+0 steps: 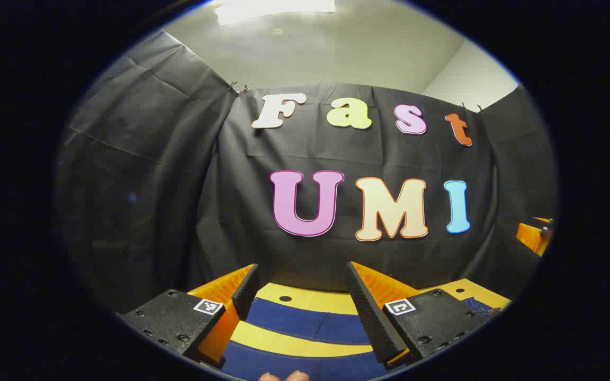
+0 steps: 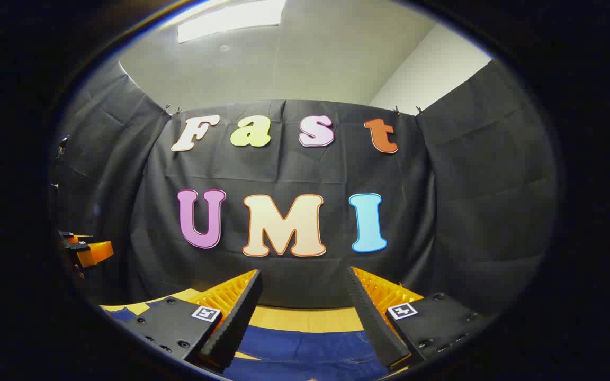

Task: Grasp the waist and the cuffs of the jeans and fold them to make the two legs overlap; first hold the waist and fold one-third of the jeans toward the cuffs, then hold the cuffs and fold the remaining one-third in the same direction to finish folding.

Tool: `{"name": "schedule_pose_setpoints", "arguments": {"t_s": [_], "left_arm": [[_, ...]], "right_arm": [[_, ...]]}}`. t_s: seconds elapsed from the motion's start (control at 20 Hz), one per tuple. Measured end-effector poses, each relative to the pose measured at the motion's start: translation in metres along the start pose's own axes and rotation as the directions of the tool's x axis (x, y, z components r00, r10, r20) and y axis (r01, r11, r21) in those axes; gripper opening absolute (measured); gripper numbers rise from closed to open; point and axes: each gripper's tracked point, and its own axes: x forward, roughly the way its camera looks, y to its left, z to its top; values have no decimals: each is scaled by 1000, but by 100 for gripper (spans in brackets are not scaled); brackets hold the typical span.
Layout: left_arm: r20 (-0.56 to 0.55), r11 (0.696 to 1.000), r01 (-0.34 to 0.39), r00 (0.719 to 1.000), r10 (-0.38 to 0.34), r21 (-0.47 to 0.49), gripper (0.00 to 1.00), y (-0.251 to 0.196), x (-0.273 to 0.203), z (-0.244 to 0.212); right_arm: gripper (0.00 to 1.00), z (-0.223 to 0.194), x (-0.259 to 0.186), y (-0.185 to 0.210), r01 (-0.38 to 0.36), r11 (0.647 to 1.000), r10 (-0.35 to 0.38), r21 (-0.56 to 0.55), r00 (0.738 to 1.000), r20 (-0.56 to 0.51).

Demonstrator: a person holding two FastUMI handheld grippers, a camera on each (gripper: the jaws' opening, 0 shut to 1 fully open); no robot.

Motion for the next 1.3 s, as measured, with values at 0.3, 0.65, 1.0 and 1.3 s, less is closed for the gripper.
{"name": "schedule_pose_setpoints", "arguments": {"t_s": [0.3, 0.65, 1.0, 1.3], "left_arm": [[-8, 999, -14, 1000, 15, 40, 93, 6, 2, -4], [-25, 998, -13, 1000, 15, 62, 95, 8, -1, -12], [-118, 981, 85, 991, -65, 176, 95, 14, -13, -47], [-336, 910, 206, 938, -80, 359, 95, 53, -38, -122]], "right_arm": [[99, -1, 8, 0, -14, 1000, 14, -10, 1000, 4], [98, -6, 15, -3, -12, 1000, 12, 1, 1000, -1], [96, -13, 15, 0, -14, 1000, 14, 4, 1000, -16], [96, -29, 11, 2, -11, 1000, 11, 4, 999, -54]]}}
